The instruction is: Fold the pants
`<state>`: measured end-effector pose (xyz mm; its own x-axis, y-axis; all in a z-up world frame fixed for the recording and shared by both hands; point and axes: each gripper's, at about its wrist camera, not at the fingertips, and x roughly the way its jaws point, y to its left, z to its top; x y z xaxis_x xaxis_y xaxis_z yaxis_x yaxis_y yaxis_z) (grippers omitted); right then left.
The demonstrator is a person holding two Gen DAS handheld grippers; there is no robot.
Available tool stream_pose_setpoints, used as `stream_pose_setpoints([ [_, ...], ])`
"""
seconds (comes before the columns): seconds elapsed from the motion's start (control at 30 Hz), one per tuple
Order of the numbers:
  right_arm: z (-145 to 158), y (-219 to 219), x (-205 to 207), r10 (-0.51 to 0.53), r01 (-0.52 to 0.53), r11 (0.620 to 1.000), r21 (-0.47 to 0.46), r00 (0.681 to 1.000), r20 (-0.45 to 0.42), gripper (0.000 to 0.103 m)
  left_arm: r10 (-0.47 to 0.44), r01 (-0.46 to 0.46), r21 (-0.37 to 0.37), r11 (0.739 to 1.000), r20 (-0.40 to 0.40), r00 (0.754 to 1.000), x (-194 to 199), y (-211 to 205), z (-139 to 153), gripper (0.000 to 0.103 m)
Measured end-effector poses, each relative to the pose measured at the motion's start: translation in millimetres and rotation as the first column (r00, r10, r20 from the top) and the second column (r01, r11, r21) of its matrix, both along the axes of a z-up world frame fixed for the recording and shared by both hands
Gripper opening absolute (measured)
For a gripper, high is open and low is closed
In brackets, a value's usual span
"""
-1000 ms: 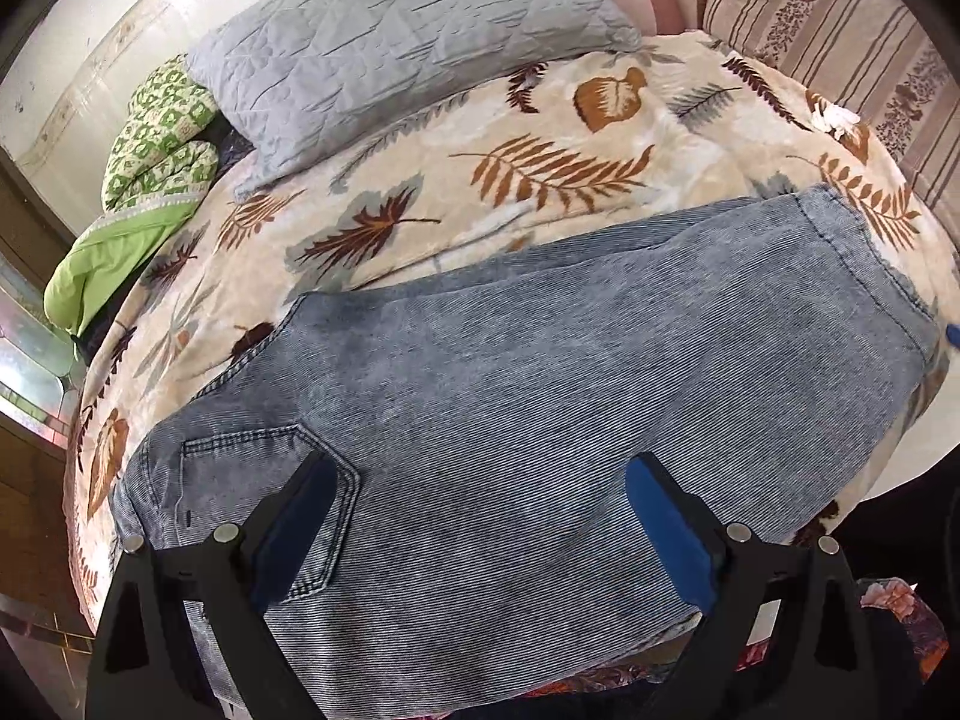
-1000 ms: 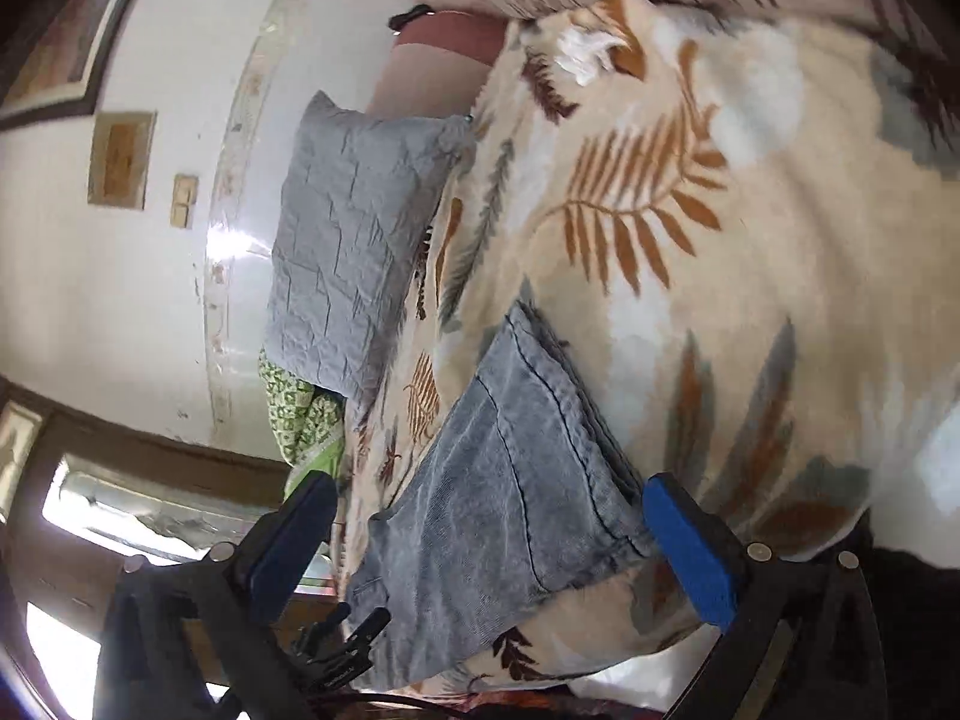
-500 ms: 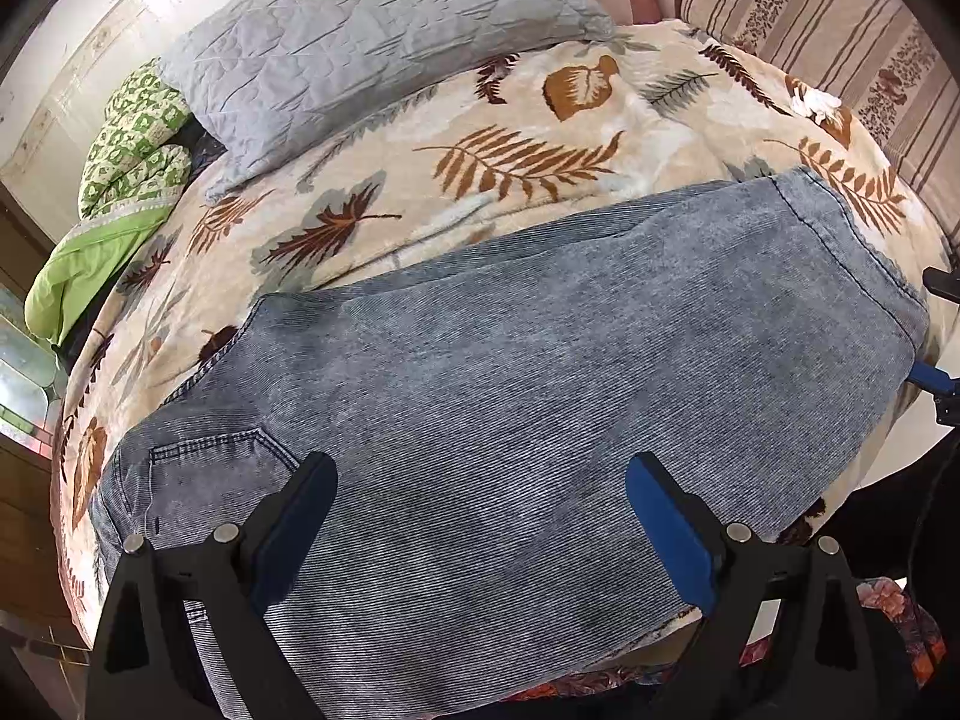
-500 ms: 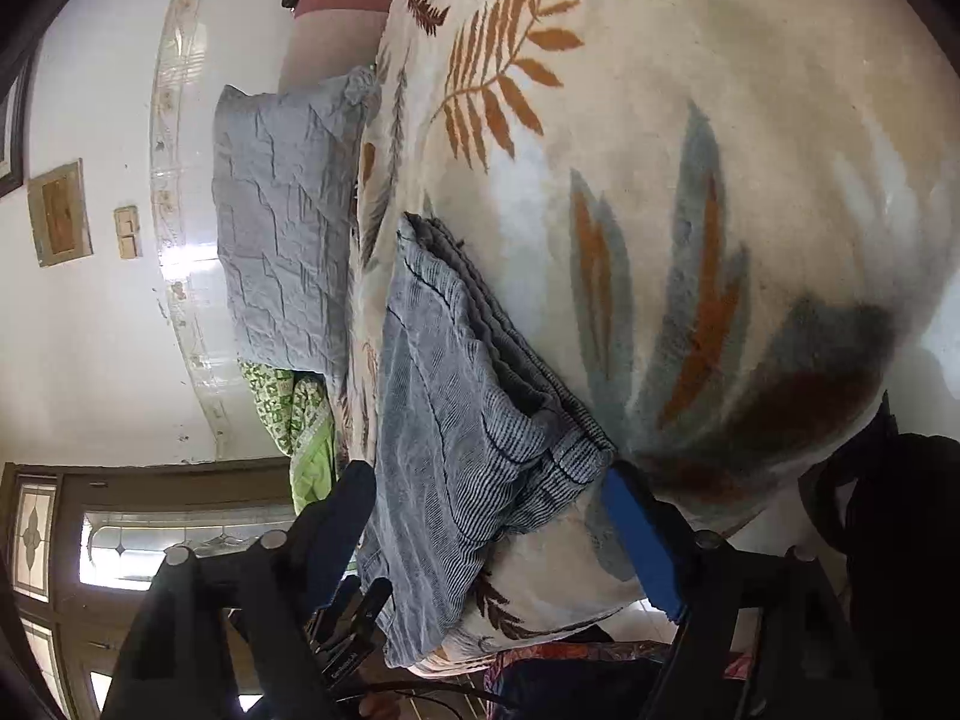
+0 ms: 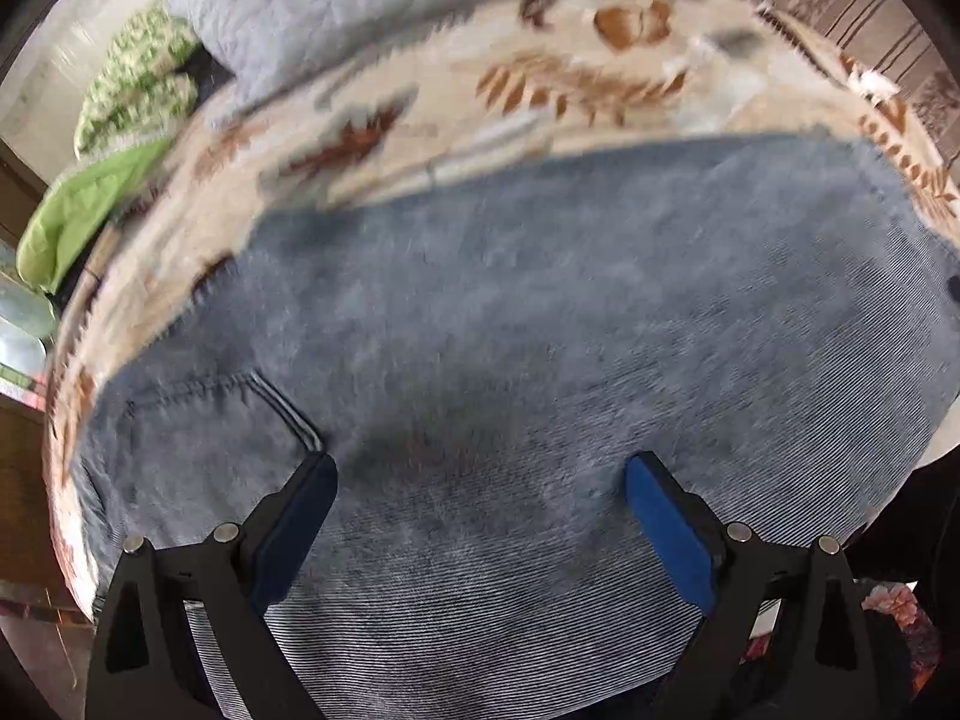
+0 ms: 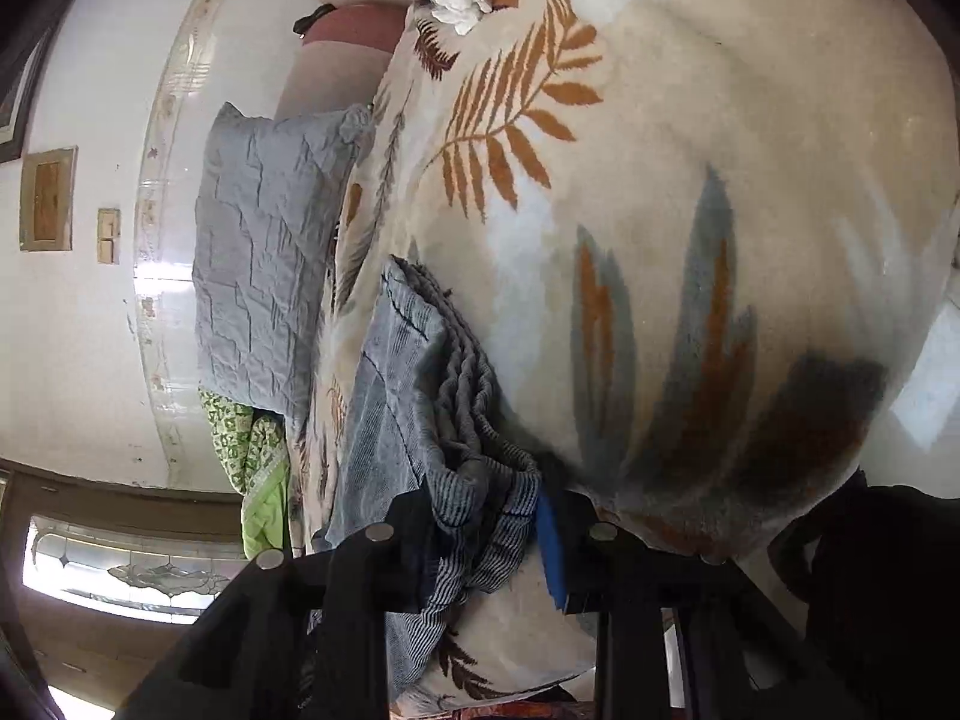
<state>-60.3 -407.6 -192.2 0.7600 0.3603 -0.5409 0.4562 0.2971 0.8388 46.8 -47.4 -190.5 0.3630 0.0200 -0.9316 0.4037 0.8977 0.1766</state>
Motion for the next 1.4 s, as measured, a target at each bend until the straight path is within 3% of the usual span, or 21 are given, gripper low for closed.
stream_pose_setpoints([
  [0.07, 4, 2, 3, 0.004, -0.004, 1.000, -0.027, 1.000, 0.003, 0.029, 0.028, -0.029, -0.050, 0.998, -0.018, 0.999, 2, 9, 2, 0.098],
  [0.23, 41, 15, 11, 0.032, -0.018, 0.985, -0.172, 0.996, 0.082, 0.029, 0.046, -0.046, -0.060, 0.997, 0.007, 0.999, 2, 22, 16, 0.098],
  [0.4, 88, 56, 28, 0.150, -0.093, 0.931, -0.352, 0.979, 0.137, 0.029, 0.116, -0.110, -0.137, 0.985, 0.041, 0.992, 8, 53, 41, 0.098],
  [0.57, 112, 114, 52, 0.293, -0.211, 0.887, -0.410, 0.945, 0.148, 0.029, 0.179, -0.163, -0.185, 0.969, 0.077, 0.981, 12, 85, 59, 0.098],
  [0.8, 94, 214, 80, 0.510, -0.438, 0.798, -0.414, 0.857, 0.077, 0.029, 0.281, -0.255, -0.209, 0.944, 0.103, 0.954, 16, 140, 63, 0.098],
  [0.9, 60, 257, 95, 0.621, -0.596, 0.729, -0.338, 0.783, -0.040, 0.033, 0.322, -0.299, -0.211, 0.931, 0.088, 0.943, 17, 159, 58, 0.098],
  [0.97, 46, 273, 94, 0.638, -0.626, 0.697, -0.349, 0.764, -0.095, 0.035, 0.341, -0.319, -0.214, 0.923, 0.071, 0.938, 17, 167, 54, 0.098],
  [1.03, 53, 275, 90, 0.672, -0.641, 0.664, -0.384, 0.737, -0.068, 0.056, 0.347, -0.328, -0.212, 0.921, 0.059, 0.936, 16, 169, 50, 0.098],
  [1.07, 56, 273, 89, 0.697, -0.662, 0.659, -0.357, 0.716, -0.043, 0.059, 0.343, -0.325, -0.212, 0.922, 0.055, 0.938, 16, 168, 49, 0.098],
  [1.17, 71, 251, 86, 0.697, -0.651, 0.694, -0.306, 0.714, 0.062, 0.060, 0.310, -0.294, -0.211, 0.932, 0.049, 0.949, 16, 154, 48, 0.098],
  [1.27, 89, 216, 88, 0.622, -0.556, 0.759, -0.339, 0.773, 0.125, 0.061, 0.242, -0.224, -0.209, 0.952, 0.066, 0.968, 10, 127, 52, 0.098],
  [1.33, 95, 194, 95, 0.578, -0.510, 0.780, -0.362, 0.810, 0.102, 0.062, 0.181, -0.163, -0.205, 0.965, 0.070, 0.981, 6, 102, 54, 0.098],
  [1.4, 93, 176, 110, 0.557, -0.501, 0.800, -0.331, 0.825, 0.096, 0.062, 0.123, -0.108, -0.194, 0.975, 0.067, 0.990, 3, 78, 52, 0.098],
])
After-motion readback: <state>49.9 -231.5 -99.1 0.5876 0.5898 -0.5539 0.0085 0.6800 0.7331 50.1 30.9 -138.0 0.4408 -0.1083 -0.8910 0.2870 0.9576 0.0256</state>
